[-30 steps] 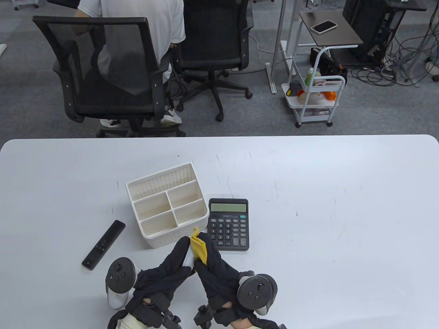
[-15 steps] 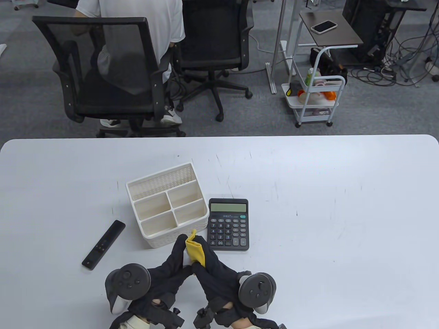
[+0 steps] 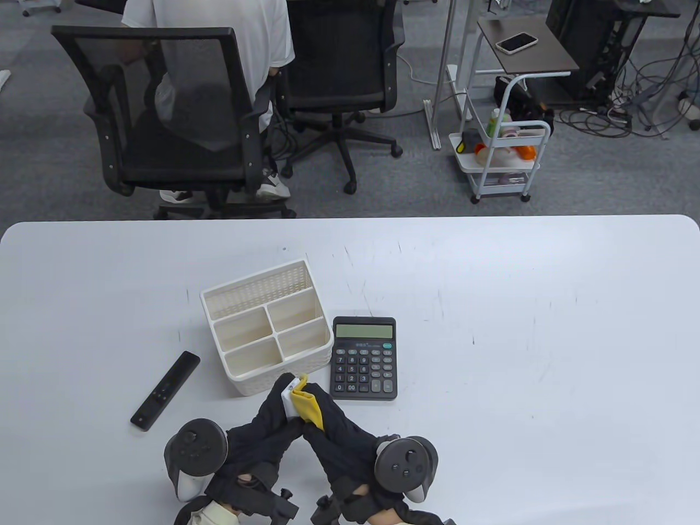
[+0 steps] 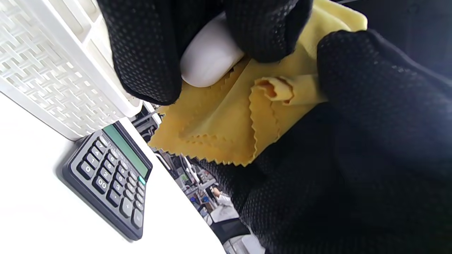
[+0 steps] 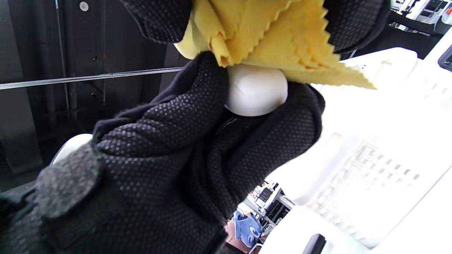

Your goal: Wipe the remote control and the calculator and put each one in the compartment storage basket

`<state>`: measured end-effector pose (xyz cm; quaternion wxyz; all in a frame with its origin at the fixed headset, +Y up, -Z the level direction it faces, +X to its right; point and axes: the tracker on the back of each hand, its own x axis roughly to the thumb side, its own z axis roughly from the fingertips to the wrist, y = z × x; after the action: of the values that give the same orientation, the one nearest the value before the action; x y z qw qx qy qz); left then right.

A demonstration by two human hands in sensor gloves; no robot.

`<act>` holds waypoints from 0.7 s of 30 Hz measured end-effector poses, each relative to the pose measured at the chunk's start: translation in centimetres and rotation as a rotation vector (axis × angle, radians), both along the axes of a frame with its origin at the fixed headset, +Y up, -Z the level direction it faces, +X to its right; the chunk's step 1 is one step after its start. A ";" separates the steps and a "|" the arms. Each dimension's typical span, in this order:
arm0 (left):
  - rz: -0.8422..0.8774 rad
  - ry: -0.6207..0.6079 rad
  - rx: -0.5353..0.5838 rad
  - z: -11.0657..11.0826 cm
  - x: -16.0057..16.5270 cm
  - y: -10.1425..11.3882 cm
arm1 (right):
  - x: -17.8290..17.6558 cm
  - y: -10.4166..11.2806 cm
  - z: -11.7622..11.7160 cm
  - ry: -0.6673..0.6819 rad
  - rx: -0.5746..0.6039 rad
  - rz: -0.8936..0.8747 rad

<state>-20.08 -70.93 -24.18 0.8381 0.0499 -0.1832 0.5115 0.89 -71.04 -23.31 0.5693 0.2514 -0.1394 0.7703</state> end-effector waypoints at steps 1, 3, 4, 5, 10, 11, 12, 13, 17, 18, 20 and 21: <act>-0.003 0.002 0.007 0.0 0.1 0.0 | 0.1 0.0 0.0 -0.006 0.001 0.000; 0.003 0.001 0.005 0.0 0.1 0.0 | 0.2 0.0 -0.1 -0.015 0.003 0.001; 0.024 0.000 -0.005 0.0 0.1 -0.1 | 0.2 0.0 -0.1 -0.014 0.001 -0.003; 0.048 0.001 -0.018 0.0 0.1 -0.2 | 0.2 0.0 -0.1 -0.013 0.001 -0.005; 0.045 0.019 -0.066 0.1 -0.3 -0.3 | 0.0 0.3 0.3 0.000 0.026 -0.014; 0.030 0.021 -0.061 0.2 -0.4 -0.2 | 0.0 0.4 0.4 0.002 0.040 -0.017; 0.024 0.016 -0.056 0.2 -0.4 -0.1 | -0.1 0.4 0.5 -0.001 0.047 -0.016; 0.019 0.010 -0.048 0.3 -0.4 0.0 | -0.1 0.5 0.5 -0.005 0.051 -0.015; 0.015 -0.029 -0.018 0.4 -0.1 0.2 | 0.2 0.4 0.3 -0.025 0.046 -0.037; 0.046 -0.026 -0.014 0.5 0.0 0.2 | 0.3 0.4 0.3 -0.032 0.050 -0.037; 0.103 -0.036 -0.032 0.5 -0.1 0.1 | 0.4 0.4 0.3 -0.037 0.052 -0.033; 0.142 -0.029 -0.042 0.5 -0.2 0.1 | 0.3 0.4 0.4 -0.031 0.059 -0.023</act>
<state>-20.26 -70.86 -23.69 0.7978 0.0378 -0.1803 0.5741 1.14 -70.60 -22.86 0.5682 0.2548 -0.1738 0.7629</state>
